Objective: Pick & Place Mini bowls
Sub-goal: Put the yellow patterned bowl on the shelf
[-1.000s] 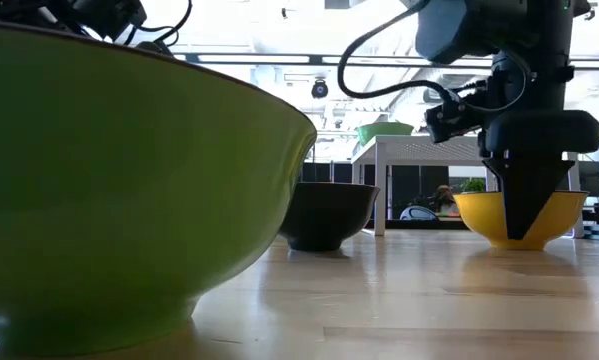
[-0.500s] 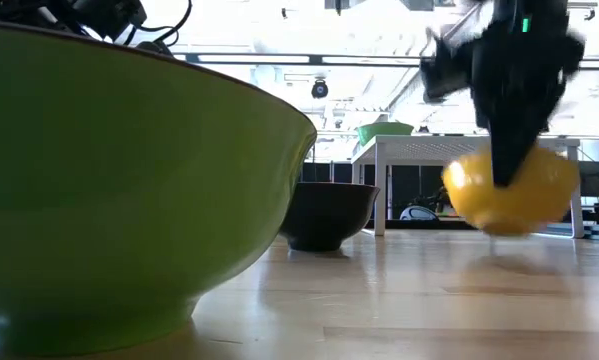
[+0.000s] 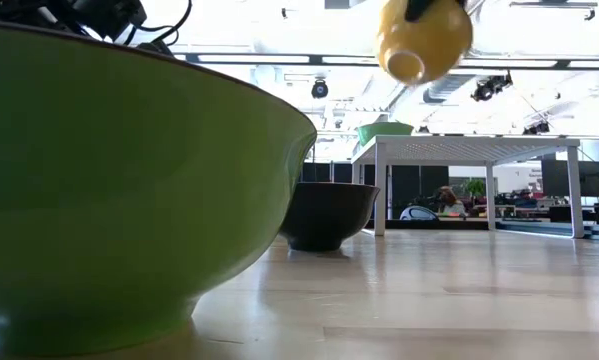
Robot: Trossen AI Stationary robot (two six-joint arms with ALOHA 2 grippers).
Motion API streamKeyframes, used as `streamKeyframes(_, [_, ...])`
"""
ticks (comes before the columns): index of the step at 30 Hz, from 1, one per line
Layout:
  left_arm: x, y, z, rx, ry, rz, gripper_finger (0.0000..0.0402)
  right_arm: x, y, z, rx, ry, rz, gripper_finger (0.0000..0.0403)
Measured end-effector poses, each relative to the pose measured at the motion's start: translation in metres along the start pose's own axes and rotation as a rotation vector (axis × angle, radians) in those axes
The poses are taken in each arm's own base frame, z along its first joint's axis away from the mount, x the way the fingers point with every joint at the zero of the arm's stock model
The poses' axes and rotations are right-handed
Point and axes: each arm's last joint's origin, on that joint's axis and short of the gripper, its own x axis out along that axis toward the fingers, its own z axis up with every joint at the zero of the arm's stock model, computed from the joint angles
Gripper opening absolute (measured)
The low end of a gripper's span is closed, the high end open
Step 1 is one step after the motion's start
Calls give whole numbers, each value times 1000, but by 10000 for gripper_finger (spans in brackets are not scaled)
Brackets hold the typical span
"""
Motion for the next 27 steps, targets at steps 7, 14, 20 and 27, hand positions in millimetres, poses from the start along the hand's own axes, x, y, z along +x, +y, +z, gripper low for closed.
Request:
streamKeyframes(7, [0,0,0,0,0,1,0,-56,-73,25,48,20,-255,23])
streamKeyframes(14, [0,0,0,0,-3,9,0,-52,-164,31,44,161,-407,11])
streamKeyframes(20, [0,0,0,-2,-3,9,0,-22,-229,12,14,326,-424,17])
streamKeyframes(27, [0,1,0,-12,-5,17,0,7,-263,0,-39,334,-434,13])
